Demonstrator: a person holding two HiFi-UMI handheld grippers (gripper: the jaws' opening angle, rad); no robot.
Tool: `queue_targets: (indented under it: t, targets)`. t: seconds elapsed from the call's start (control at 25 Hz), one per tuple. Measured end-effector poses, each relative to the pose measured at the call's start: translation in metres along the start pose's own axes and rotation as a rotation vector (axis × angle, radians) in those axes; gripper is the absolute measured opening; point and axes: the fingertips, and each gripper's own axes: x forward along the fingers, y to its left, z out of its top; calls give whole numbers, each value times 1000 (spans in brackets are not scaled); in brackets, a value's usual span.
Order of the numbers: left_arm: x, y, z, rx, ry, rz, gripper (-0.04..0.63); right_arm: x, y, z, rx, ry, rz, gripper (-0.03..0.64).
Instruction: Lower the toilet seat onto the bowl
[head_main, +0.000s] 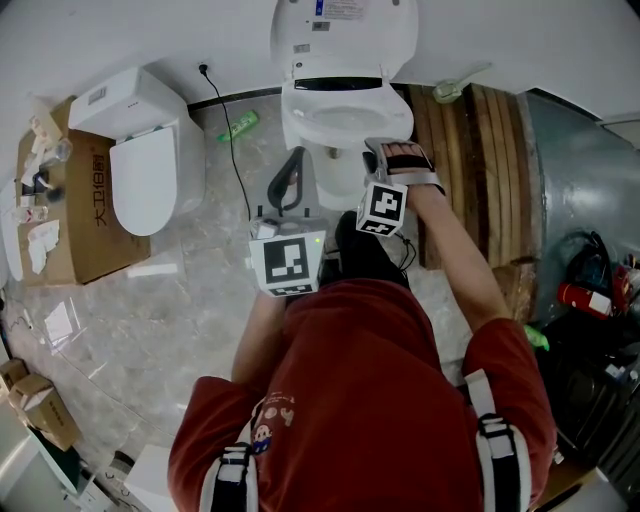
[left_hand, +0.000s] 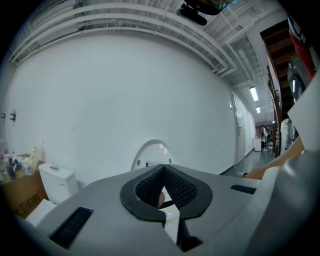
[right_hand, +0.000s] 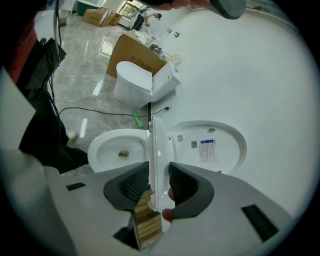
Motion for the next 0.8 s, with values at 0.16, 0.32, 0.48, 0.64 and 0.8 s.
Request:
queue_targets:
  t: [0.16, 0.32, 0.48, 0.64, 0.8]
  targets:
    - [-2, -2, -6, 1, 13, -7, 12, 2, 14, 0, 9, 1, 28, 127]
    - [-4, -3, -11, -3, 20, -8, 12, 0, 22, 1, 0, 2, 31, 127]
    - [-5, -4, -16, -3, 32, -7, 12, 1, 33, 0, 9, 1, 48, 127]
    - [-5, -5, -22, -5, 46, -5, 12, 2, 41, 0, 11, 0, 65, 127]
    - [-5, -5, -28, -6, 61, -2, 12, 7, 52, -2, 13, 13, 81, 127]
